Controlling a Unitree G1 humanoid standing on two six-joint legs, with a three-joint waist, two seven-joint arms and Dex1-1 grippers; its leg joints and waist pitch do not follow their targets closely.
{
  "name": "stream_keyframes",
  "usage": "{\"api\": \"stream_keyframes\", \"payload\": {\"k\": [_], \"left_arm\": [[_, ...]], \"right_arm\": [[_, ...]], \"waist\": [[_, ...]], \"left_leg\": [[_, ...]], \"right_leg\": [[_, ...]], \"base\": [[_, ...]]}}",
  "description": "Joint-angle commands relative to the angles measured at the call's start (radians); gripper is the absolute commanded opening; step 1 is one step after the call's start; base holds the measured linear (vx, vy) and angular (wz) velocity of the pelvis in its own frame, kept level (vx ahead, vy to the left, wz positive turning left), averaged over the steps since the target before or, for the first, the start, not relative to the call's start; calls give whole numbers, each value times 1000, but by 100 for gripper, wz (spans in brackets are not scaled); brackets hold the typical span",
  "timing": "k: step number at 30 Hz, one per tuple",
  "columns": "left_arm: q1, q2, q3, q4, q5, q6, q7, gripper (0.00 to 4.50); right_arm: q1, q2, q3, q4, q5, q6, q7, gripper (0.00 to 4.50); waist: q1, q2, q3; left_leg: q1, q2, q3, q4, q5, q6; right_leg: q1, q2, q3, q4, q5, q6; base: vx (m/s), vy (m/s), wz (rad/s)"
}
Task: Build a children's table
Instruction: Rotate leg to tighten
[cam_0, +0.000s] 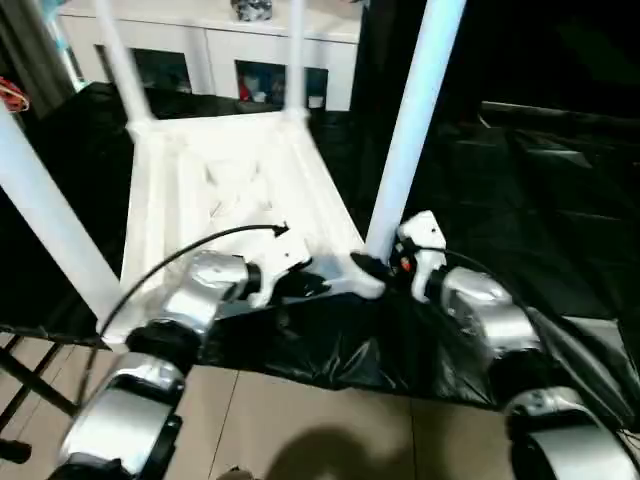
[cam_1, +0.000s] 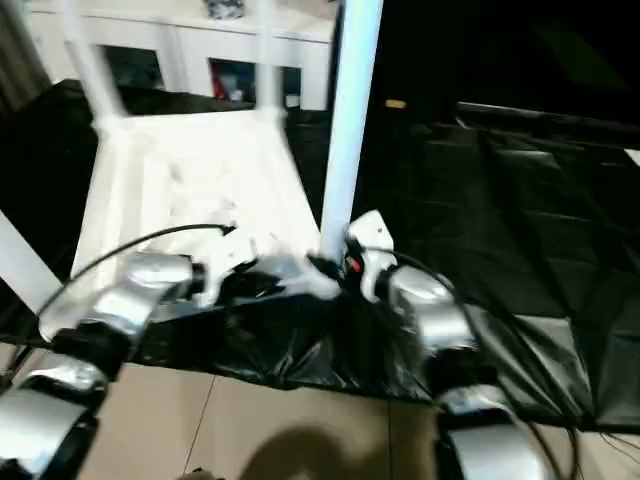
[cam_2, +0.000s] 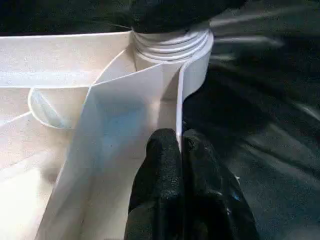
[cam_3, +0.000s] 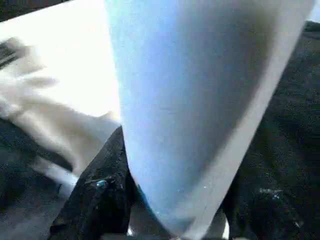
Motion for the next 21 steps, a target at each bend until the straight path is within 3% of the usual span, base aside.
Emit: {"api": "stream_keyframes", "payload": {"k": [1, 6, 8, 10, 13, 15, 16, 19, 21], "left_arm": [[-53, -94, 5, -14, -9, 10, 123, 0], [-55, -136, 1, -26, -4, 16, 173, 0], [-43, -130, -10, -42, -6, -2, 142, 0], [-32, -119, -15, -53, -13, -20, 104, 0], [-5, -83, -27, -82, -27, -32, 16, 0], [1, -75, -29, -89, -32, -31, -2, 0], [13, -54, -33, -101, -37, -40, -40, 0], [21, -22, -33, -104, -43, -57, -83, 0], [23, -2, -27, -106, -49, -63, -114, 0]], "right_arm": [[-4, 114, 37, 101, -2, 75, -97, 195], [-45, 166, 9, 150, 1, 42, -184, 195], [-44, 160, 15, 137, -6, 16, -144, 251], [-37, 148, 17, 119, 1, 10, -93, 271], [-26, 99, 38, 97, -4, -6, 5, 293], [-21, 84, 50, 90, -9, -8, 36, 313], [-11, 51, 77, 81, -30, -17, 99, 322], [3, 1, 101, 62, -38, -31, 192, 342], [15, -39, 117, 43, -45, -41, 276, 358]], "waist": [[-6, 3, -49], [-8, 2, -52], [-8, 3, -53], [-7, 4, -53], [-8, 3, -54], [-5, 3, -54], [-4, 9, -55], [-2, 6, -59], [6, 10, -57]], "left_leg": [[16, 43, -35, -70, -329, -13], [12, 41, -33, -70, -325, 6], [11, 43, -32, -70, -317, 10], [10, 42, -29, -70, -315, 17], [4, 45, -30, -70, -293, 26], [9, 44, -25, -67, -288, 32], [8, 44, -27, -67, -282, 31], [2, 44, -25, -65, -247, 42], [3, 50, -21, -64, -234, 48]], "right_leg": [[28, -97, 46, -104, -533, -112], [28, -96, 49, -103, -484, -114], [29, -95, 50, -98, -445, -123], [32, -94, 51, -96, -416, -132], [37, -95, 52, -89, -380, -146], [34, -94, 53, -89, -364, -159], [37, -94, 53, -87, -357, -164], [44, -92, 51, -80, -297, -178], [42, -89, 51, -75, -255, -193]], "base": [[0, 0, 0], [0, 0, 0], [0, 0, 0], [0, 0, 0], [0, 0, 0], [0, 0, 0], [0, 0, 0], [0, 0, 0], [0, 0, 0]]}}
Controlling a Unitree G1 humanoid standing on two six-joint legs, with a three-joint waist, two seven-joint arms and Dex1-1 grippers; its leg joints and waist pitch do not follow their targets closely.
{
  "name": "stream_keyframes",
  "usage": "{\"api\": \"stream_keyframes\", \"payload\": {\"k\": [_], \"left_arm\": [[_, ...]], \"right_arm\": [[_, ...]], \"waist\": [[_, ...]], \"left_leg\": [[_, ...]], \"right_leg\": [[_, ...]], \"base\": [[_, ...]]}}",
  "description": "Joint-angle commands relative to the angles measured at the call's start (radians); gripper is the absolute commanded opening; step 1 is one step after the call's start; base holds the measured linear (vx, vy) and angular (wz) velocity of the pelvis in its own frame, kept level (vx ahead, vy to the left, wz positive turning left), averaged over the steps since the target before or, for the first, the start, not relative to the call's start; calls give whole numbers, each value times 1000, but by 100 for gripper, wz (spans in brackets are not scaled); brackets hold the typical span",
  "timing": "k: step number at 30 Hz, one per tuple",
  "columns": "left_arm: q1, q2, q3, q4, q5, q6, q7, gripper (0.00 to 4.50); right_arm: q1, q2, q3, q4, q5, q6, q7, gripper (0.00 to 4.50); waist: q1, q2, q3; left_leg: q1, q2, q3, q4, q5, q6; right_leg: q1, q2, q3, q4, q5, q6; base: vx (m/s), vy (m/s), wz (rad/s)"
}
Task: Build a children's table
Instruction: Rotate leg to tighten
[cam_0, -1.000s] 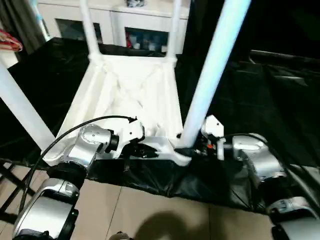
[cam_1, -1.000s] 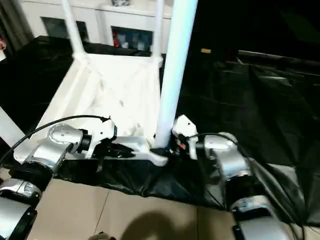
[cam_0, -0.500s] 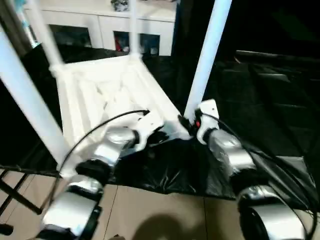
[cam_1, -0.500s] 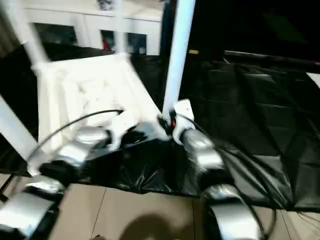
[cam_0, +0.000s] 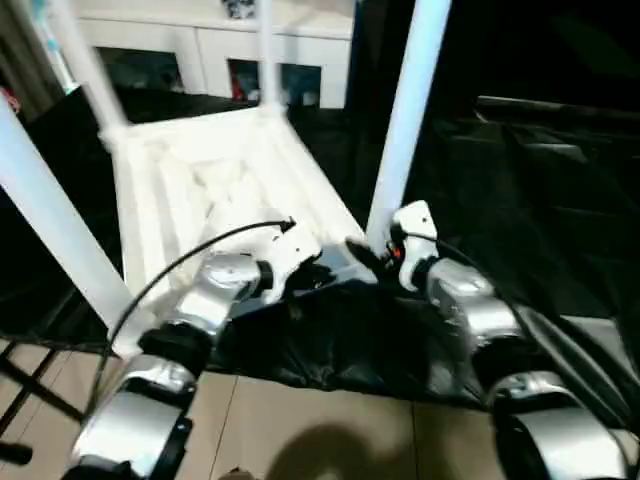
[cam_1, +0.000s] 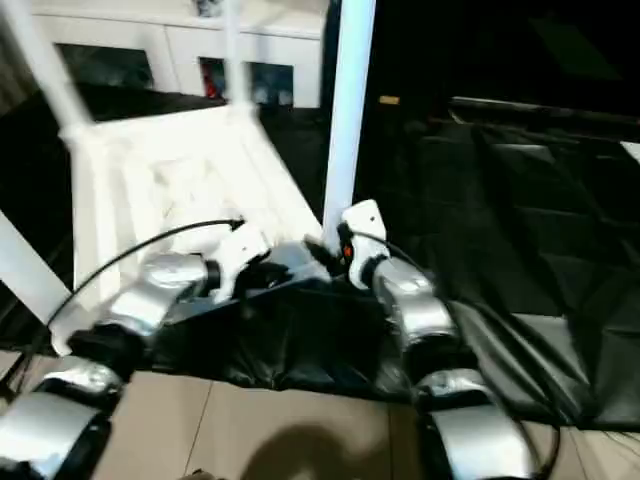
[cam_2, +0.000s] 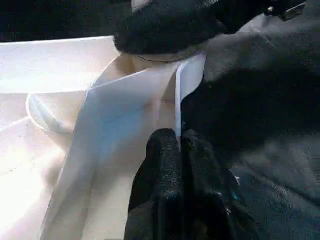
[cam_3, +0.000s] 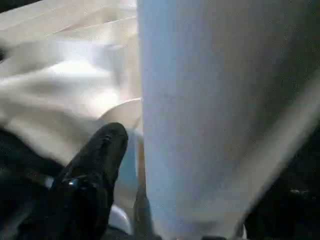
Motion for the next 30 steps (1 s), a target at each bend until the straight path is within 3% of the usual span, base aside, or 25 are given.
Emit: {"api": "stream_keyframes", "payload": {"k": [1, 5, 10, 14, 20, 26, 30], "left_arm": [[-7, -10, -14, -45, -42, -49, -69, 0], [1, 21, -14, -61, -66, -52, -146, 0], [17, 78, -25, -76, -84, -64, -264, 0], [13, 99, -22, -66, -88, -78, -298, 0], [11, 118, -20, -63, -97, -80, -328, 0], [15, 122, -22, -63, -98, -80, -344, 0], [15, 124, -23, -61, -96, -81, -350, 0]], "right_arm": [[37, -19, 89, -4, -33, 8, 164, 358], [44, -67, 106, -24, -41, 2, 235, 403], [49, -121, 144, -55, -36, -4, 349, 403], [50, -121, 134, -69, -16, 0, 376, 403], [68, -121, 142, -108, 26, 27, 447, 353], [70, -116, 138, -100, 30, 36, 457, 290], [74, -116, 139, -107, 30, 44, 460, 276]], "waist": [[4, 3, -56], [11, 4, -58], [13, 4, -57], [13, 3, -57], [16, 0, -60], [19, 3, -58], [20, 3, -59]], "left_leg": [[4, 49, -21, -59, -234, 49], [8, 52, -20, -58, -236, 45], [4, 52, -20, -58, -230, 51], [6, 53, -20, -59, -233, 42], [4, 53, -18, -55, -201, 54], [6, 53, -19, -57, -219, 40], [5, 53, -19, -56, -205, 42]], "right_leg": [[48, -91, 51, -74, -257, -187], [46, -90, 51, -70, -234, -203], [47, -91, 51, -68, -231, -205], [46, -92, 52, -68, -248, -203], [48, -91, 51, -61, -190, -217], [47, -91, 51, -64, -211, -217], [48, -91, 51, -61, -194, -218]], "base": [[0, 0, 0], [0, 0, 0], [0, 0, 0], [0, 0, 0], [0, 0, 0], [0, 0, 0], [0, 0, 0]]}}
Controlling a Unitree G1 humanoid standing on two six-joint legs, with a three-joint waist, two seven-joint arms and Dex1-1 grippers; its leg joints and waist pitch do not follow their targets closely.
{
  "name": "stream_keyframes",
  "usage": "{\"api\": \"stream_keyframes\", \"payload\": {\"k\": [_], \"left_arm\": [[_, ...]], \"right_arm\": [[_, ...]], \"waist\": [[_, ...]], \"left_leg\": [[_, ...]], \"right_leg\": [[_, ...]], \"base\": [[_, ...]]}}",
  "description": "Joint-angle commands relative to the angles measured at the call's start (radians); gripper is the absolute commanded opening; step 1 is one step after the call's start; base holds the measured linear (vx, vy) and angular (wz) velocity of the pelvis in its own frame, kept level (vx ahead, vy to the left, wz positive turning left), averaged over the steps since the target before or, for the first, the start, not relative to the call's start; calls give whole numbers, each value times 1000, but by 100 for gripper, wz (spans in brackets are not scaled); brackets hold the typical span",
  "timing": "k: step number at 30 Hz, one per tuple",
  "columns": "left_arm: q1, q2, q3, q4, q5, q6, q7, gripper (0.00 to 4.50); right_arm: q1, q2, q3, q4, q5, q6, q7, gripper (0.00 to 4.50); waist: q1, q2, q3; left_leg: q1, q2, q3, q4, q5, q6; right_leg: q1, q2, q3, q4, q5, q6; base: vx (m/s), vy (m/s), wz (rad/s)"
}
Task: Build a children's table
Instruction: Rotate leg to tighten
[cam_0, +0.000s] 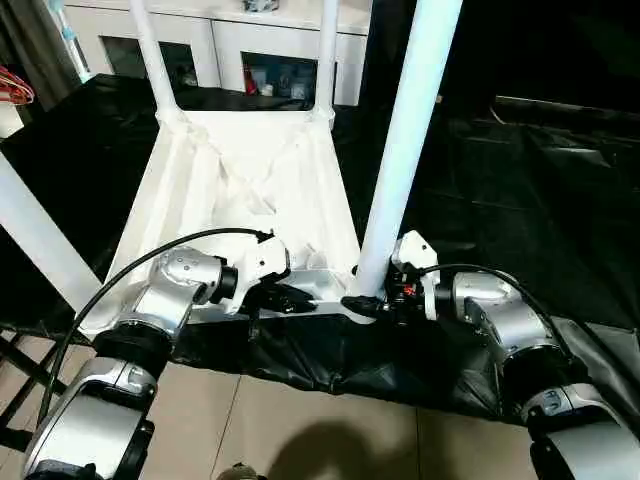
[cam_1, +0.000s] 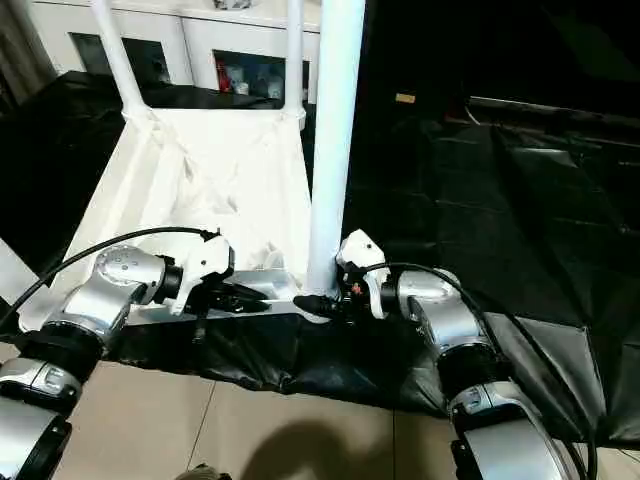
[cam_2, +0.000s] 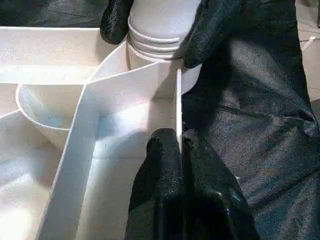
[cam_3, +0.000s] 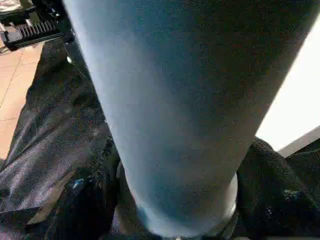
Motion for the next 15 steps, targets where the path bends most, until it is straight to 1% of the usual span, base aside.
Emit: {"api": "stream_keyframes", "payload": {"k": [1, 5, 8, 9, 10, 13, 14, 15], "left_arm": [[-8, -11, -11, -29, -25, -21, -16, 0], [-9, -8, -12, -22, -17, -23, -9, 0], [-13, -23, -5, -14, -7, -12, 45, 0], [-13, -23, -5, -14, -7, -12, 45, 0], [-20, -33, -4, -4, 5, -11, 84, 0], [-39, -76, -1, 23, 41, 23, 216, 0], [-47, -112, 2, 31, 47, 44, 282, 0], [-51, -132, 3, 34, 49, 55, 310, 0]], "right_arm": [[22, 8, 24, -8, -1, 16, 32, 276], [28, 10, 32, -9, -1, 20, 34, 274], [41, 28, 23, -10, 3, 38, -5, 274], [41, 28, 23, -10, 3, 38, -5, 274], [43, 38, 16, -2, -2, 36, -41, 274], [45, 83, -13, 35, -17, 35, -188, 273], [43, 119, -34, 57, -19, 45, -284, 273], [40, 140, -46, 68, -18, 50, -336, 273]], "waist": [[2, 5, -62], [2, 5, -63], [4, 5, -63], [5, 5, -62], [5, 5, -62], [1, 3, -53], [-2, 2, -50], [-8, 1, -49]], "left_leg": [[11, 52, -20, -59, -205, 42], [11, 52, -20, -58, -207, 41], [11, 52, -20, -58, -201, 43], [12, 53, -20, -59, -206, 42], [12, 53, -20, -59, -208, 39], [19, 50, -22, -64, -266, 15], [24, 49, -25, -66, -300, 3], [26, 47, -29, -68, -317, -6]], "right_leg": [[52, -91, 51, -60, -191, -218], [52, -91, 50, -60, -192, -217], [52, -91, 50, -59, -186, -217], [51, -91, 50, -61, -195, -216], [50, -91, 50, -60, -198, -214], [44, -94, 51, -77, -324, -186], [41, -97, 52, -87, -403, -165], [39, -99, 52, -92, -460, -148]], "base": [[0, 0, 0], [0, 0, 0], [0, 0, 0], [0, 0, 0], [0, 0, 0], [0, 0, 0], [0, 0, 0], [0, 0, 0]]}}
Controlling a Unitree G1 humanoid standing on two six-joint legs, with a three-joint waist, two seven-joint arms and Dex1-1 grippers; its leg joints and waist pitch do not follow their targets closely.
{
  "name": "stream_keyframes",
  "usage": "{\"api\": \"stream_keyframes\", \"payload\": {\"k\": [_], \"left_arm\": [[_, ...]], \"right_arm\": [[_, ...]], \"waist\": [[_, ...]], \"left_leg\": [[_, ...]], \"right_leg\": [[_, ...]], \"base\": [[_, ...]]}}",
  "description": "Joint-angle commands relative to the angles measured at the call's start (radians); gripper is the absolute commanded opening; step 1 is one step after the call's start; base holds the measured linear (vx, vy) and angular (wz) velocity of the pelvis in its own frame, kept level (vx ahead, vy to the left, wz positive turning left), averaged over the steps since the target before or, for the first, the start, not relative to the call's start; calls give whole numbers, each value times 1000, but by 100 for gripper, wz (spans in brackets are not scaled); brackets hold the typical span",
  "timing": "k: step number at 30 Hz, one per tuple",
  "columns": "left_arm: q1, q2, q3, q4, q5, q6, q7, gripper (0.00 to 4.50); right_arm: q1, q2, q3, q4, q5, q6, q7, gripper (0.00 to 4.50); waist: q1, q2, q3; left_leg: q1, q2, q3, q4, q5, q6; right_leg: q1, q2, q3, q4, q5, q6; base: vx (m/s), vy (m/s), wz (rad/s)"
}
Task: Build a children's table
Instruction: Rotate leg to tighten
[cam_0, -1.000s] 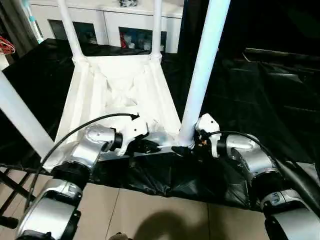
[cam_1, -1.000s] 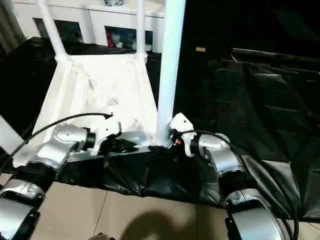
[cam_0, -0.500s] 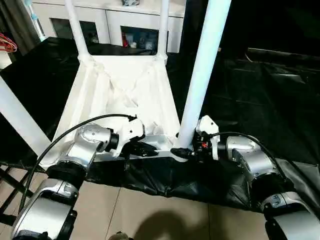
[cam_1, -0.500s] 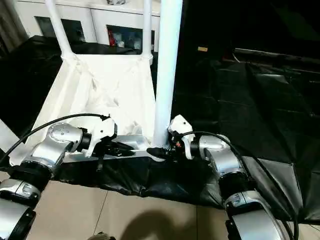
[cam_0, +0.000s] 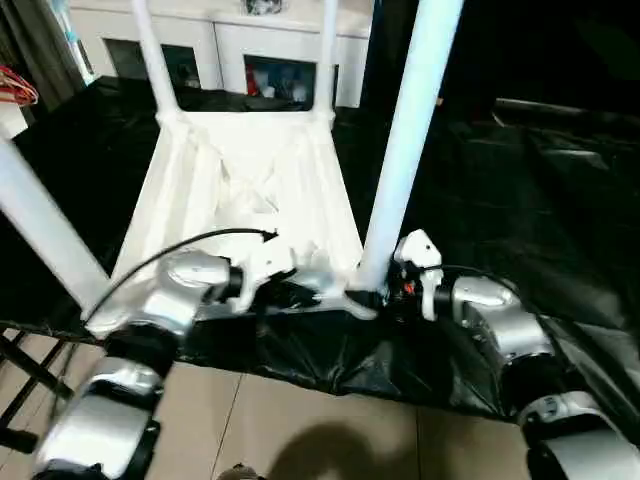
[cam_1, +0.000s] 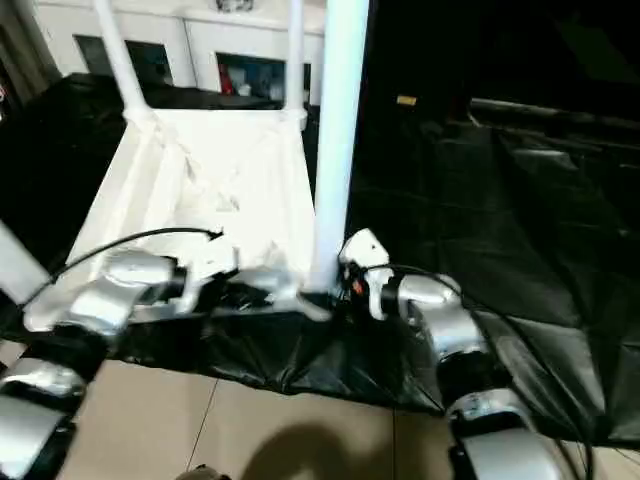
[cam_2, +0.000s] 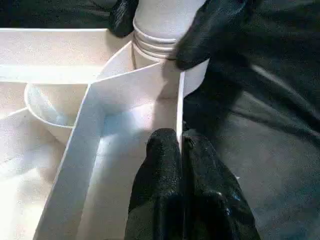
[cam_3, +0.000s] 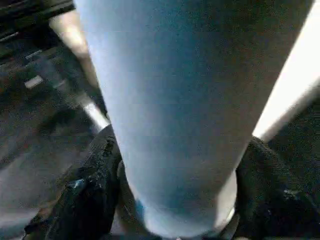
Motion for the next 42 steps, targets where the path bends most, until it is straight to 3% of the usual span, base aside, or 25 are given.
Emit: {"api": "stream_keyframes", "payload": {"k": [1, 5, 6, 7, 8, 11, 13, 23, 28, 33, 37, 42], "left_arm": [[-34, -70, 2, 2, 1, 30, 124, 0], [-49, -162, -3, 22, 23, 69, 264, 0], [-51, -180, -6, 25, 30, 74, 292, 0], [-54, -198, -8, 27, 35, 81, 317, 0], [-57, -219, -11, 29, 42, 85, 351, 0], [-58, -257, -22, 30, 58, 84, 398, 0], [-56, -259, -28, 25, 63, 79, 401, 0], [-3, -187, -18, -45, 7, 43, 209, 0], [15, -135, -10, -69, -21, 36, 110, 0], [27, -71, -4, -88, -56, 24, -22, 0], [26, -39, -6, -91, -66, 14, -79, 0], [31, 5, -11, -99, -77, 23, -161, 0]], "right_arm": [[9, 74, 31, 51, -15, 35, -89, 273], [-36, 182, -27, 119, 0, 73, -330, 273], [-49, 203, -34, 137, -2, 71, -383, 273], [-62, 221, -40, 152, -5, 68, -424, 273], [-77, 242, -45, 168, -6, 62, -458, 273], [-104, 279, -44, 192, -18, 29, -488, 273], [-107, 282, -42, 194, -24, 19, -471, 328], [-77, 178, 0, 160, -46, -27, -266, 428], [-69, 101, 28, 157, -66, -69, -140, 428], [-45, 21, 55, 108, -51, -94, 90, 428], [-31, -11, 69, 81, -33, -95, 191, 428], [0, -51, 94, 15, 4, -59, 322, 383]], "waist": [[-4, 2, -49], [-18, 3, -48], [-21, 1, -49], [-24, 1, -49], [-28, 8, -49], [-28, 6, -51], [-26, 1, -52], [-25, 3, -55], [-21, 3, -56], [-10, 9, -56], [-7, 9, -56], [4, 9, -58]], "left_leg": [[19, 47, -31, -69, -321, -8], [21, 44, -34, -70, -338, -9], [19, 41, -35, -70, -340, -8], [16, 42, -35, -70, -337, -7], [20, 43, -35, -70, -345, -8], [17, 41, -35, -69, -341, 2], [14, 41, -32, -69, -327, 14], [2, 43, -28, -68, -284, 38], [3, 43, -25, -65, -243, 50], [2, 52, -23, -67, -253, 58], [5, 53, -22, -66, -265, 52], [4, 54, -20, -63, -229, 63]], "right_leg": [[34, -101, 50, -96, -477, -145], [25, -98, 49, -105, -530, -119], [29, -98, 46, -108, -543, -110], [29, -98, 47, -108, -541, -108], [24, -97, 48, -111, -539, -108], [27, -96, 47, -110, -515, -108], [28, -95, 50, -106, -478, -113], [39, -95, 51, -91, -374, -157], [39, -94, 53, -88, -346, -165], [42, -89, 49, -80, -312, -182], [41, -90, 50, -77, -297, -197], [43, -91, 52, -71, -248, -205]], "base": [[0, 0, 0], [0, 0, 0], [0, 0, 0], [0, 0, 0], [0, 0, 0], [0, 0, 0], [0, 0, 0], [0, 0, 0], [0, 0, 0], [0, 0, 0], [0, 0, 0], [0, 0, 0]]}}
